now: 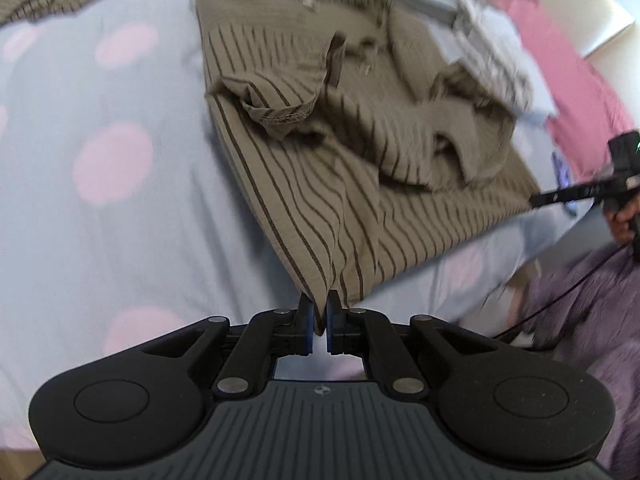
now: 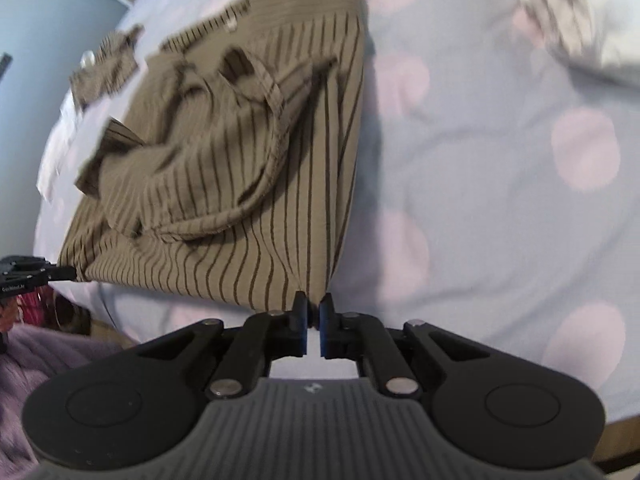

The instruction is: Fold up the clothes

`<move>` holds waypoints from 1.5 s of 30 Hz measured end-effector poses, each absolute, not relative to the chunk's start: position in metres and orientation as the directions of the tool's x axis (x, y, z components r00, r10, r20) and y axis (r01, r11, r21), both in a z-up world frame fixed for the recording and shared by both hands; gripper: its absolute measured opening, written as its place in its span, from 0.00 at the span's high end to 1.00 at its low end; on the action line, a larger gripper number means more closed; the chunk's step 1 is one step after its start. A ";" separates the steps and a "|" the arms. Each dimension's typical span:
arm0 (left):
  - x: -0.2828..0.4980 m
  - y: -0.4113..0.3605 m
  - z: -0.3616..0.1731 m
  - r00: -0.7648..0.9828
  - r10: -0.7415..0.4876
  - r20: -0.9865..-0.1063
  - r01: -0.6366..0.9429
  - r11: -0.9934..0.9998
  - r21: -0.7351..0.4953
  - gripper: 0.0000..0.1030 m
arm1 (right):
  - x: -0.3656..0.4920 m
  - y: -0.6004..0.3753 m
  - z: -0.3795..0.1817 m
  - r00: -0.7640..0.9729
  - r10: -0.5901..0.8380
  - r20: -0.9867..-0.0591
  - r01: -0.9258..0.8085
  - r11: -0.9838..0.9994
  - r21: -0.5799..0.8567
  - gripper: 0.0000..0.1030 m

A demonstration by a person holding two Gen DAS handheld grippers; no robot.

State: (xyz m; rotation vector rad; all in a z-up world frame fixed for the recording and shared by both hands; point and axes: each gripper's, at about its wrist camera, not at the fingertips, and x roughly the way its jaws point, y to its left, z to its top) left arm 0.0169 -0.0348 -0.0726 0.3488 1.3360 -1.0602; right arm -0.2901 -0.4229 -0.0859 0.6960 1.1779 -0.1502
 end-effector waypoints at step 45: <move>0.027 -0.182 -0.079 0.118 -0.590 -0.799 0.931 0.346 -0.118 0.75 | -0.150 -0.372 -0.069 0.622 0.016 -0.783 0.081 0.993 0.085 0.75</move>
